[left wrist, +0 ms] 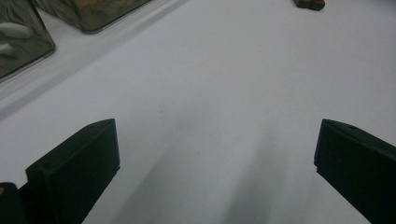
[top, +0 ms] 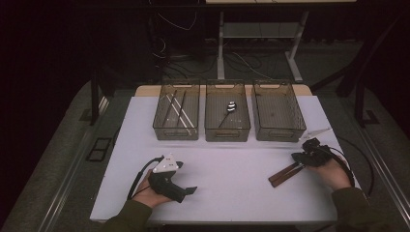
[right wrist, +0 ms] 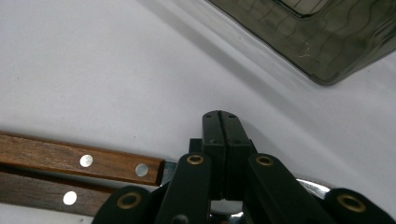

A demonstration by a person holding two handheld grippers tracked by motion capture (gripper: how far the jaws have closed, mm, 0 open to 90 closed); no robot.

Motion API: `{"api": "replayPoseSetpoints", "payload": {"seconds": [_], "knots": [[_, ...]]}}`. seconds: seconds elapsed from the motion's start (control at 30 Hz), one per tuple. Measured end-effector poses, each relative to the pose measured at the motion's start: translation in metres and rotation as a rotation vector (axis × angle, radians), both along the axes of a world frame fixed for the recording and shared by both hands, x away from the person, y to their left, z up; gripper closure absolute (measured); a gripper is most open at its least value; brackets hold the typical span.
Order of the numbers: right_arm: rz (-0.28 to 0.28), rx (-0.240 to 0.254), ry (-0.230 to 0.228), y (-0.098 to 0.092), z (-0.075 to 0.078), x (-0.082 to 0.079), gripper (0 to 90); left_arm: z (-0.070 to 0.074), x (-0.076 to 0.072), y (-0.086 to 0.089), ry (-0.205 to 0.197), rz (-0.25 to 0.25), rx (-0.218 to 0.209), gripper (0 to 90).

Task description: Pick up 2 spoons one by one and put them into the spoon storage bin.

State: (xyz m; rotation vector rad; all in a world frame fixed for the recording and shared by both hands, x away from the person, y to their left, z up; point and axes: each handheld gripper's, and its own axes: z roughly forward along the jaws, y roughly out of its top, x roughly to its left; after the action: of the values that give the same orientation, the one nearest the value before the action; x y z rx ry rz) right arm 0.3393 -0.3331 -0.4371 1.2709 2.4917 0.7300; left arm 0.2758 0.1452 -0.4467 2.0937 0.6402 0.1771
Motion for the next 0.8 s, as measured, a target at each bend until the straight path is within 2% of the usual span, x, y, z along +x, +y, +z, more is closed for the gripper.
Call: {"api": "replayPoseSetpoints", "payload": {"seconds": [0.8], "knots": [[0.009, -0.022, 0.002, -0.008, 0.001, -0.015, 90.0, 0.000, 0.000, 0.000, 0.000, -0.001, 0.004, 0.0]]}}
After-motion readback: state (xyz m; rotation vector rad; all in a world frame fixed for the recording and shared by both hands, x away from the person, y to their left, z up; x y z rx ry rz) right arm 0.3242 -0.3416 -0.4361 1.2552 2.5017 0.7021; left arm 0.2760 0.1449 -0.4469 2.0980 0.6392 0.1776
